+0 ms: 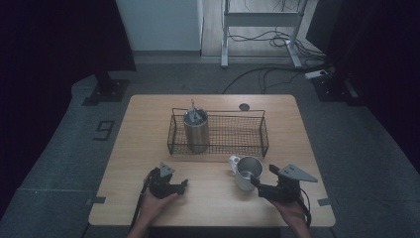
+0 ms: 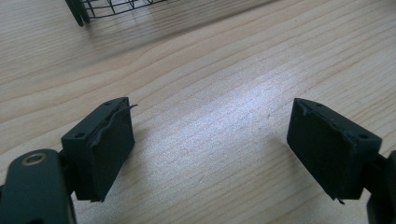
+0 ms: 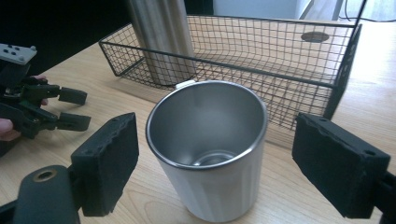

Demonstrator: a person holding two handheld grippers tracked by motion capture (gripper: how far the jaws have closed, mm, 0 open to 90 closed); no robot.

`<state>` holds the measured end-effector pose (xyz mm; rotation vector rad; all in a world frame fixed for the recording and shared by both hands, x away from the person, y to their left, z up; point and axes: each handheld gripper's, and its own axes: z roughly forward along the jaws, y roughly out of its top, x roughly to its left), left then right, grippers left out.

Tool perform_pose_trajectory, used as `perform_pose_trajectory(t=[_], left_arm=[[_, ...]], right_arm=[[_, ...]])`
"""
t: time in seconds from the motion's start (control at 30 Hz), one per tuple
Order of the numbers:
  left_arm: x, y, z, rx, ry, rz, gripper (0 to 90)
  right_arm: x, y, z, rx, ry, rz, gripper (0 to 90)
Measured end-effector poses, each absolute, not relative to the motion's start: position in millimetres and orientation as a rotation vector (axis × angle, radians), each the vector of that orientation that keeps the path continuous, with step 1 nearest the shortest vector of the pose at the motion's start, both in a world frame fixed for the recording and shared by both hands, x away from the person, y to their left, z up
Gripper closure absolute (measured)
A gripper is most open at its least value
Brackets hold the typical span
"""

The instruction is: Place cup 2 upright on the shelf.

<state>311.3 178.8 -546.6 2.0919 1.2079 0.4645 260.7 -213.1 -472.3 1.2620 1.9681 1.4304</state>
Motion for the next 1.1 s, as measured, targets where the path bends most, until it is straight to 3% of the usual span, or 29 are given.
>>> perform_pose_trajectory(t=[1.1], left_arm=[[312, 179, -547, 2.101, 1.212, 0.452, 15.4]], right_arm=[[283, -187, -491, 1.297, 1.996, 1.357, 3.4]])
